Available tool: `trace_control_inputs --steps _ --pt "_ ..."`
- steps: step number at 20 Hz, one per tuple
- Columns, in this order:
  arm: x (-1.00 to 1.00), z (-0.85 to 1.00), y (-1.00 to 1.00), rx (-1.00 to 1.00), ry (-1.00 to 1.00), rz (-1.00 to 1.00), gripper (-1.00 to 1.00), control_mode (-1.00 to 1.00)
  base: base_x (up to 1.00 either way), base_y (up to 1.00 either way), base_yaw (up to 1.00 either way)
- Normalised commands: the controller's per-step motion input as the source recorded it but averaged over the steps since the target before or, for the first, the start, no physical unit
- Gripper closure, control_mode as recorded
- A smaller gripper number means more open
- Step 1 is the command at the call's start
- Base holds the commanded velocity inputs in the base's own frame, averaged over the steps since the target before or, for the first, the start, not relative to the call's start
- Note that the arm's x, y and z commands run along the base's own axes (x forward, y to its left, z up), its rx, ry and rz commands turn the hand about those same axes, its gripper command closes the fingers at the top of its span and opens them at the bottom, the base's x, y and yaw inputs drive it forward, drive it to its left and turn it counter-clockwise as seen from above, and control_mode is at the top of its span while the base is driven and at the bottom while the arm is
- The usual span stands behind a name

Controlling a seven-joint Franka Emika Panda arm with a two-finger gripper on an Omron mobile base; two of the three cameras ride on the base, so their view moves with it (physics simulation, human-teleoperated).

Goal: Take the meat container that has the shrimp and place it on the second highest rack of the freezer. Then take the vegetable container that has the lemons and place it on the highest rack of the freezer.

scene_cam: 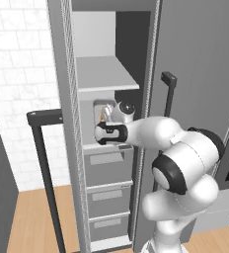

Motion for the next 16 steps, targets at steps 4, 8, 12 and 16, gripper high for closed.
trace_control_inputs --steps 4,8,12,16 --pt "0.26 0.00 0.11 0.00 0.00 0.00 1.00 -1.00 0.00 0.00 0.00" --pt "0.31 -0.01 0.13 0.00 0.00 0.00 -1.00 -1.00 0.00 0.00 0.00" --pt "0.40 -0.04 0.12 0.00 0.00 0.00 -1.00 -1.00 0.00 0.00 0.00" --pt "0.35 -0.04 0.04 0.00 0.00 0.00 -1.00 -1.00 0.00 0.00 0.00"
